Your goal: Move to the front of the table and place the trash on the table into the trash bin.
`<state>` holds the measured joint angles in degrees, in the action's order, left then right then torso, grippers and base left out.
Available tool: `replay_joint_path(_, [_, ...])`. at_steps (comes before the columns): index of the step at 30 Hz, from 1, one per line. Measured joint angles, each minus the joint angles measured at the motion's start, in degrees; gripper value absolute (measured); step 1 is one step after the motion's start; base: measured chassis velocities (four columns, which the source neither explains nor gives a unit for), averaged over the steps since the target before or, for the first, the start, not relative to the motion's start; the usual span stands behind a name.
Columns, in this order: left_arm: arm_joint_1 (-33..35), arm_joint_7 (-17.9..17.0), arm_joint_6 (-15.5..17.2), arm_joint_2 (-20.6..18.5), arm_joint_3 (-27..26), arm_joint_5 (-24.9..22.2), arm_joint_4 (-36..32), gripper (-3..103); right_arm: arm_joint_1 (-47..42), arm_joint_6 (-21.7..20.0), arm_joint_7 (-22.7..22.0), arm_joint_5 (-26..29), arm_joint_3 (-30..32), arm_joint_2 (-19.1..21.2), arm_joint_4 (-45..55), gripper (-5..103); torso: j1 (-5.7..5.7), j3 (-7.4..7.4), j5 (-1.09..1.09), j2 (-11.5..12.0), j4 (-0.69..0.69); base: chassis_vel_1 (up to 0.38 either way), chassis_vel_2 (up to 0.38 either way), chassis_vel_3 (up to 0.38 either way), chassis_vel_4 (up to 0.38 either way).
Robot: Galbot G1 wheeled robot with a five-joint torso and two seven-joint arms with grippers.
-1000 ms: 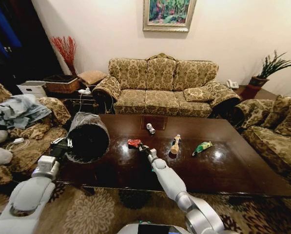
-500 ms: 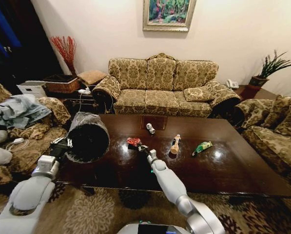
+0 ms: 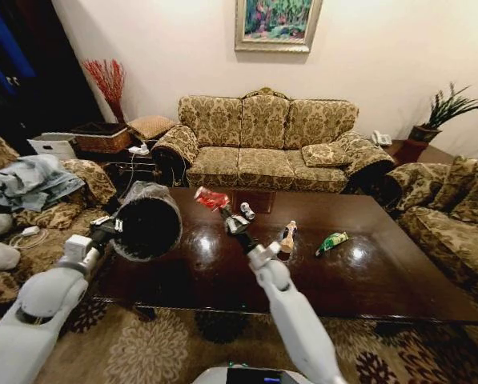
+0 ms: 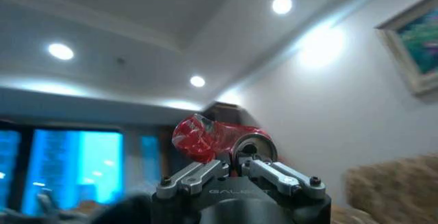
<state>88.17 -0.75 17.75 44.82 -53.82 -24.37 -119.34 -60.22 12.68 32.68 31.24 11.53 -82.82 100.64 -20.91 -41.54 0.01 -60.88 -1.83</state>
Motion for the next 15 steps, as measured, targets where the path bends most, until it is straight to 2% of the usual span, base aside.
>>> replay_joint_path(1, [0.00, 0.00, 0.00, 0.00, 0.00, 0.00, 0.00, 2, 0.00, 0.00, 0.00, 0.00, 0.00, 0.00, 0.00, 5, 0.00, 0.00, 0.00, 0.00, 0.00, 0.000, 0.000, 0.000, 0.000])
replay_joint_path(3, [-0.48, 0.05, 0.19, -1.02, 0.77, -0.38, 0.15, 2, -1.05, -1.60, 2.98, 2.63, -0.22, 1.29, 3.74, 5, 0.00, 0.00, -0.02, 0.00, -0.01, 0.000, 0.000, 0.000, 0.000])
replay_joint_path(5, [-0.50, 0.14, 0.20, -1.29, 0.91, -0.41, 0.05, 2, -1.07, -1.93, 3.44, 3.11, -0.31, 1.50, 4.24, 5, 0.00, 0.00, -0.02, 0.00, -0.01, 0.000, 0.000, 0.000, 0.000])
replay_joint_path(8, [-0.09, 2.03, -0.32, -3.88, 2.14, -1.88, -1.57, 2, -0.23, -5.96, 8.01, 7.44, -2.23, 2.87, 6.40, 5, 0.00, 0.00, 0.00, 0.00, -0.01, 0.000, 0.000, 0.000, 0.000])
replay_joint_path(11, [0.04, 2.51, -0.64, -5.03, 2.69, -4.48, -2.51, 2, 0.86, -7.19, 9.11, 7.88, -4.29, 3.57, 6.15, 5, 0.00, 0.00, -0.01, 0.00, 0.00, 0.000, 0.000, 0.000, 0.000])
replay_joint_path(15, [0.69, 3.89, -2.14, -5.57, 2.68, -4.76, -4.12, 2, 3.39, -7.63, 9.27, 6.64, -7.99, 3.38, 3.13, 5, 0.00, 0.00, -0.02, 0.00, -0.02, 0.000, 0.000, 0.000, 0.000])
